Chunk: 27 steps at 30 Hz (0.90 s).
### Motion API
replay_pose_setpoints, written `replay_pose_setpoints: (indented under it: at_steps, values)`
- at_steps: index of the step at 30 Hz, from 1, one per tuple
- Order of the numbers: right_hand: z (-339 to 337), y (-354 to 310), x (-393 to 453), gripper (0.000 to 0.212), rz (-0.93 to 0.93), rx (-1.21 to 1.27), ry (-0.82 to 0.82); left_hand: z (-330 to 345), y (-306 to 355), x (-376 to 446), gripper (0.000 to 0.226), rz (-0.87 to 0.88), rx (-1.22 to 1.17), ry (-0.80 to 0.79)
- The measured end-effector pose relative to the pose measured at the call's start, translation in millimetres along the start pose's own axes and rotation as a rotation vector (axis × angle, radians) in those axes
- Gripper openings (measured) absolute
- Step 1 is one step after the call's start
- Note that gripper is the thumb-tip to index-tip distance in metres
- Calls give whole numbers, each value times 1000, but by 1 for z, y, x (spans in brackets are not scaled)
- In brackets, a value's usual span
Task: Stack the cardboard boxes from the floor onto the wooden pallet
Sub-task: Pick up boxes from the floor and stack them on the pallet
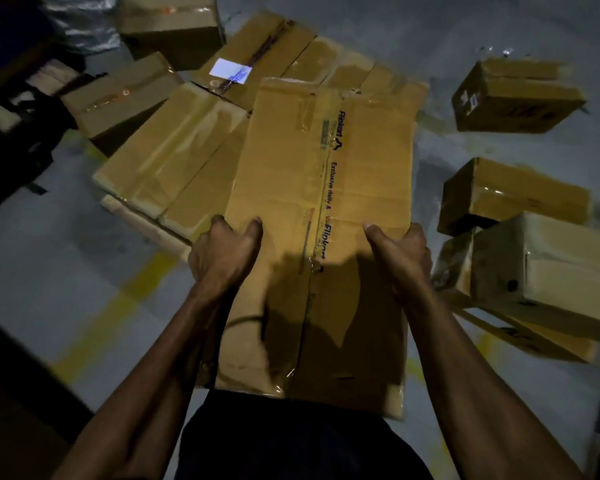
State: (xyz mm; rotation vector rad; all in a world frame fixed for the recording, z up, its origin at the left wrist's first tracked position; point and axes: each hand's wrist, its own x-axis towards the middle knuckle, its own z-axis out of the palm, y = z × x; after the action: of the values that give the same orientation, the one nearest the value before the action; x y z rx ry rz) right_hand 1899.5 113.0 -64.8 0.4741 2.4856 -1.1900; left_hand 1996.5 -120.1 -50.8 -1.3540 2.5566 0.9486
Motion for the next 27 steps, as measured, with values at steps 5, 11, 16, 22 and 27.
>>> replay_pose_setpoints:
  at_steps: [5, 11, 16, 22, 27]
  values:
    - [45, -19, 11, 92, 103, 9, 125, 0, -4, 75, 68, 104, 53, -93]
    - [92, -5, 24, 78, 239, 4, 193, 26, -19, 135, 61, 106, 108, -188]
    - [128, 25, 51, 79, 324, -16, 202, 64, -33, 167, 50, 75, 146, -256]
    - [160, 72, 81, 72, 355, 6, 199, 119, -48, 186, 46, 55, 151, -198]
    - [163, 102, 93, 66, 333, 51, 286, 151, -51, 188, 42, 167, 180, -147]
